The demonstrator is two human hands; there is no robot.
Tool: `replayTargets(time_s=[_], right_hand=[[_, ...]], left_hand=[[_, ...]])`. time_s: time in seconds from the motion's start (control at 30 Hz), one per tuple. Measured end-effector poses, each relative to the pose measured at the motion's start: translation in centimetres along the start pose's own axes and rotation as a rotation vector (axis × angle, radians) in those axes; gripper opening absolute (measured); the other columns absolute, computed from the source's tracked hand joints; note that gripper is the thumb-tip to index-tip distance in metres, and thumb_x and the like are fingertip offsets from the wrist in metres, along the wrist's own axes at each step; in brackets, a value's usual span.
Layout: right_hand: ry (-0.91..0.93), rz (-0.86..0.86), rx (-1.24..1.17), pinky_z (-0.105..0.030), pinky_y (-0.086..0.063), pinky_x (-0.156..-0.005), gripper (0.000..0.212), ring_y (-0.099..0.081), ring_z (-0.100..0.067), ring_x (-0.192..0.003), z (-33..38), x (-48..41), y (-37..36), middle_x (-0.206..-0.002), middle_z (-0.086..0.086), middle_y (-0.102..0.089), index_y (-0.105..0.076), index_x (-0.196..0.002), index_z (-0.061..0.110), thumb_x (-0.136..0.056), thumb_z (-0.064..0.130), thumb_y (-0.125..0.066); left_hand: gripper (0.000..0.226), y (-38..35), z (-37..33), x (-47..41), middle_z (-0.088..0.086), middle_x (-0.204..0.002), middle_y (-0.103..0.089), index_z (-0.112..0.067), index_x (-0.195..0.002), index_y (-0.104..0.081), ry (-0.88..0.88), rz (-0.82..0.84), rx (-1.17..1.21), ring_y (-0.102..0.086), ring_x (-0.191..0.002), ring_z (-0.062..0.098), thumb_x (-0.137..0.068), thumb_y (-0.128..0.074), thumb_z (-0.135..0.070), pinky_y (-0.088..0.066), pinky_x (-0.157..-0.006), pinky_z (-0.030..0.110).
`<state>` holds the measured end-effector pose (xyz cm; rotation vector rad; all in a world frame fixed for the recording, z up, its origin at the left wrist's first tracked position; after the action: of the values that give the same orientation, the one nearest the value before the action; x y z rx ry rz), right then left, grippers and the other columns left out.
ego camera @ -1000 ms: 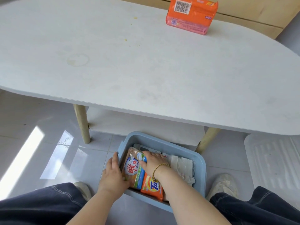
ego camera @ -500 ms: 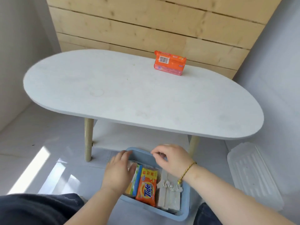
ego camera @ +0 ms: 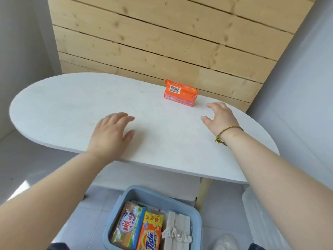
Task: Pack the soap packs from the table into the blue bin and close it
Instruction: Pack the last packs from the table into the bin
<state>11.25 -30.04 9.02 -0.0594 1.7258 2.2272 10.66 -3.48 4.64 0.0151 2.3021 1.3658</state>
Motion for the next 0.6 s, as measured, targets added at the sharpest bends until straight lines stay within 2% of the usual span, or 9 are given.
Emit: replayTargets(time_s=[0.07,0.13,0.33,0.4,0.47,0.6], right_hand=[[-0.015,0.039,-0.016,-0.034,-0.027,-0.107,0.055,-0.023,-0.026,-0.137,0.2,-2.0,-2.1,-0.15,-0.006,-0.025,-0.032,-0.139,0.016,-0.089,0.026,-0.052],[0.0,0.076,0.025,-0.037,-0.025,-0.109,0.063,-0.016,-0.026,-0.139,0.8,-4.1,-3.4,-0.154,-0.004,-0.016,-0.023,-0.143,0.02,-0.088,0.027,-0.054],[-0.02,0.14,0.136,-0.043,-0.019,-0.115,0.075,-0.006,-0.028,-0.142,2.4,-11.9,-5.2,-0.157,-0.004,-0.006,-0.009,-0.146,0.024,-0.088,0.028,-0.056],[-0.043,0.129,0.135,-0.045,-0.018,-0.115,0.074,-0.005,-0.028,-0.143,2.4,-13.7,-5.7,-0.157,-0.003,-0.006,-0.007,-0.146,0.022,-0.089,0.026,-0.053],[-0.098,0.086,0.117,-0.044,-0.022,-0.114,0.068,-0.011,-0.028,-0.141,1.8,-14.7,-5.9,-0.155,-0.004,-0.014,-0.01,-0.146,0.018,-0.091,0.023,-0.05],[-0.135,0.039,0.088,-0.039,-0.037,-0.1,0.05,-0.037,-0.033,-0.127,0.9,-15.1,-6.6,-0.141,-0.013,-0.035,-0.03,-0.138,0.011,-0.091,0.019,-0.049]], left_hand=[[0.042,-1.4,1.6,-1.3,0.006,-0.145,-0.039,-0.016,-0.133,-0.043,0.032,0.064,-0.03,-0.03,-0.135,0.025,-0.092,-0.048,-0.024,-0.015,-0.107,0.032],[0.043,-2.8,2.0,-1.6,0.0,-0.149,-0.03,-0.022,-0.136,-0.037,-0.003,0.127,-0.073,-0.022,-0.138,0.019,-0.093,-0.041,-0.025,-0.008,-0.105,0.026],[0.043,-3.7,2.4,-1.8,-0.012,-0.149,-0.026,-0.032,-0.136,-0.031,-0.052,0.149,-0.12,-0.016,-0.139,0.011,-0.094,-0.03,-0.034,-0.002,-0.103,0.02],[0.048,-3.9,2.5,-1.7,-0.014,-0.15,-0.024,-0.034,-0.137,-0.029,-0.05,0.148,-0.119,-0.015,-0.139,0.01,-0.09,-0.018,-0.041,-0.002,-0.104,0.02],[0.065,-3.7,2.6,-1.8,-0.015,-0.15,-0.024,-0.036,-0.137,-0.029,-0.036,0.149,-0.113,-0.015,-0.139,0.009,-0.076,-0.006,-0.047,-0.002,-0.104,0.02],[0.087,-3.8,2.6,-1.9,-0.017,-0.15,-0.023,-0.038,-0.136,-0.027,-0.017,0.181,-0.16,-0.015,-0.139,0.007,-0.058,0.009,-0.051,0.001,-0.102,0.018]])
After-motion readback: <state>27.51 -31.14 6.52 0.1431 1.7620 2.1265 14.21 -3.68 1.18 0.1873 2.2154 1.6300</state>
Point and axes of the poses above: each hand's wrist, its own x-axis away from the middle knuckle, its own y-axis out of the back of the hand, z = x × y, the point moved 7 cm from there along -x, towards the middle knuckle
